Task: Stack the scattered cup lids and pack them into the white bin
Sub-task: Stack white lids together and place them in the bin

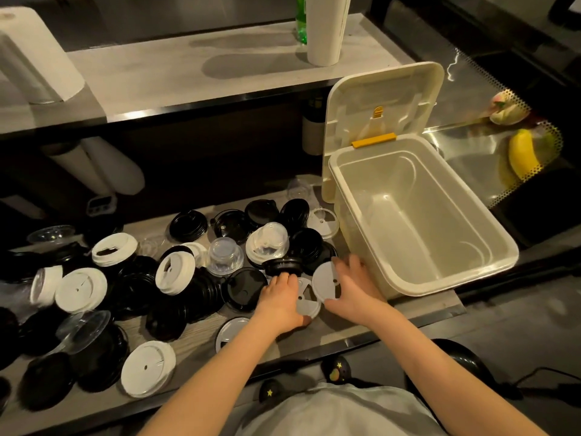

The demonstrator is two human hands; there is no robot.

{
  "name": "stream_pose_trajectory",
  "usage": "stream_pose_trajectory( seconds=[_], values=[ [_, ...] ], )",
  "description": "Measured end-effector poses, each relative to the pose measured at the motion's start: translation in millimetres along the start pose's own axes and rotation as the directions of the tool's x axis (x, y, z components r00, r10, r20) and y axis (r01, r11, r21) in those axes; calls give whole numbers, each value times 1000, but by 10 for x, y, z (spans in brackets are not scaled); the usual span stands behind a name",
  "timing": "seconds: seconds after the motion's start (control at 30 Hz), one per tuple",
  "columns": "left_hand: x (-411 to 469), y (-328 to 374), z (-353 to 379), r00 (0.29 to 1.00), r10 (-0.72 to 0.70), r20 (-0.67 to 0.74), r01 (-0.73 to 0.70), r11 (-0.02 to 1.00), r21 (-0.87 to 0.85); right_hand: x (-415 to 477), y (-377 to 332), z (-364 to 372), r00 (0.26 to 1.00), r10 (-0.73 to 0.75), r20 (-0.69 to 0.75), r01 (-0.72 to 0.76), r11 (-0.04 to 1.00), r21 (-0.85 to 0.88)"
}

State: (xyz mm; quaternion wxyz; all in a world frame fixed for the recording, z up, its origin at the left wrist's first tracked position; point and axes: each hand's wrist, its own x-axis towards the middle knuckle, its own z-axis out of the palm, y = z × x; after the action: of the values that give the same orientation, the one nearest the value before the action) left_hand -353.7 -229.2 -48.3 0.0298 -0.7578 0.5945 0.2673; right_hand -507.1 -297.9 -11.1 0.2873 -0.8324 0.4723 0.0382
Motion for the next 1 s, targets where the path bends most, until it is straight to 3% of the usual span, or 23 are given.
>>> stream_pose_trajectory(
  seconds=[0.2,0.43,0.53,0.63,0.8,0.9,1.0],
  values=[
    [5,-158,-310,992,-23,-127,-10,967,-255,140,-207,-165,974,-67,-218,147,916,374],
    [116,-229,-761,909,-275,-312,82,854,-514,308,-373,-354,965,-60,-256,185,846,501],
    [125,-243,-895,860,-412,-300,56,661,-748,369,-445,-413,961,-106,-257,232,813,533],
    [77,-243,-922,884,-429,-185,-26,349,-937,448,-499,-429,963,-160,-218,256,798,545],
    [56,-188,-946,880,-447,-158,-143,68,-987,538,-560,-363,952,-235,-194,303,794,526],
    [30,-148,-1006,884,-442,-152,-187,-36,-982,575,-589,-334,934,-270,-234,355,789,502],
    [1,-142,-1028,906,-382,-181,-183,29,-983,617,-605,-308,895,-378,-239,446,795,411]
  ],
)
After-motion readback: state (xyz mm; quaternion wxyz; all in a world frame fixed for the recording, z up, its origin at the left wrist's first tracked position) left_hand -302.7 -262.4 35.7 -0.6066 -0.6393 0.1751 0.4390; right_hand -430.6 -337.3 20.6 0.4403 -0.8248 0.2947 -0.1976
